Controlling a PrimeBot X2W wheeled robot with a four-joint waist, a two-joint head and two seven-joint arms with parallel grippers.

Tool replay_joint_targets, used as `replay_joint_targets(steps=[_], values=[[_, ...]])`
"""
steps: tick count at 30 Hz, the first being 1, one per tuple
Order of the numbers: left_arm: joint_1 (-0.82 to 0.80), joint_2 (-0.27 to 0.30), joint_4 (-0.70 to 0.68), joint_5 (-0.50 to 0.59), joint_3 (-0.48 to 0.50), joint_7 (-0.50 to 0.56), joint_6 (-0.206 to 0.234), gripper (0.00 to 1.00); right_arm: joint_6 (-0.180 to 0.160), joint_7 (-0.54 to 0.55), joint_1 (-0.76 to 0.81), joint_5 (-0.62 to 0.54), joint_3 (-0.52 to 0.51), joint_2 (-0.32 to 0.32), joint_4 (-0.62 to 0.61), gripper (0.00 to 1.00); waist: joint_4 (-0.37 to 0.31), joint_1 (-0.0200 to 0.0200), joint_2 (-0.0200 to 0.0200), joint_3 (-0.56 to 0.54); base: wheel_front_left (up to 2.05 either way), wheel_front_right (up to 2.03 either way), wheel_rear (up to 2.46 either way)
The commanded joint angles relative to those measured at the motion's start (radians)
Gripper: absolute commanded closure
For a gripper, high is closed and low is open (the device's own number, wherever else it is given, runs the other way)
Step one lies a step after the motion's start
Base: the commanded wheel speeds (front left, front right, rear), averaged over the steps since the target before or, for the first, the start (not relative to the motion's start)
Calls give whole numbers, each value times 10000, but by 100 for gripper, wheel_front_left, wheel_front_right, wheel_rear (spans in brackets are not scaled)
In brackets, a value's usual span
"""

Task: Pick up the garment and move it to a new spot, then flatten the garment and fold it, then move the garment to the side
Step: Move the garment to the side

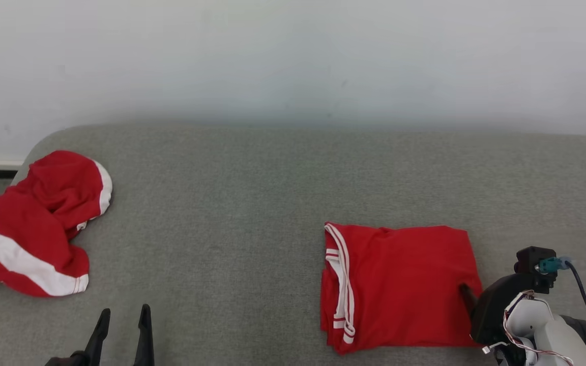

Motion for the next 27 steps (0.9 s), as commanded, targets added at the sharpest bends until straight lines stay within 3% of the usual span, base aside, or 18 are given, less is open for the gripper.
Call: replay_joint_targets(steps=[1,12,13,14,21,27], values=[[-152,38,8,18,9,-3,-21,0,-27,72,-59,-224,-106,-6,95,0,327,-1,0,300,0,0,0],[-342,42,13,-48,-56,-3,-45,0,-27,997,-86,-1011,-221,92,730,0,596,-1,0,660,0,0,0],[-382,39,3,-54,-67,-3,-49,0,-27,1139,-82,-1030,-87,62,774,55,598,-1,0,705,0,0,0],[-419,37,-7,-58,-78,-3,-52,0,-27,1228,-99,-1050,92,14,777,100,594,-1,0,762,0,0,0],[-786,29,-282,-100,-37,-1,-57,0,-39,1624,-745,-977,1566,-1122,146,100,254,-1,0,1339,0,0,0],[-1185,40,-795,-101,158,-3,-62,0,-31,1665,-1902,-564,3440,-2290,-870,100,-501,-1,0,2047,0,0,0]])
